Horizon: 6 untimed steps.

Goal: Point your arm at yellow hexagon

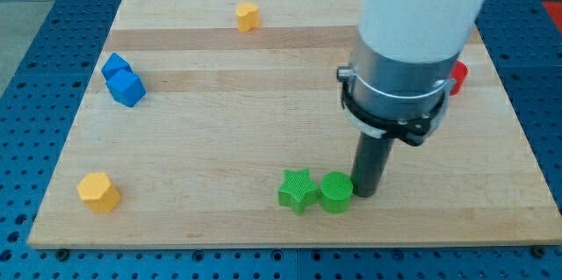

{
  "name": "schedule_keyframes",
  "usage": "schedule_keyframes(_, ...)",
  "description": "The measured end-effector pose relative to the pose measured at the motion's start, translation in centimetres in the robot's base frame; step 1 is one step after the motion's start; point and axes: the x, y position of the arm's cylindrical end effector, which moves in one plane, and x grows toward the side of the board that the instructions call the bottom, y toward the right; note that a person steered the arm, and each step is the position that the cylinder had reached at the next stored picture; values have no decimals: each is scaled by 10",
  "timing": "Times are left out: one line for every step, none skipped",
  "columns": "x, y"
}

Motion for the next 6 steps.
schedule_keyframes(-2, -18)
schedule_keyframes(-7, -25)
schedule_keyframes(-52, -27)
schedule_keyframes(-106, -60)
schedule_keyframes(-140, -106)
schedule_keyframes(-159, -162)
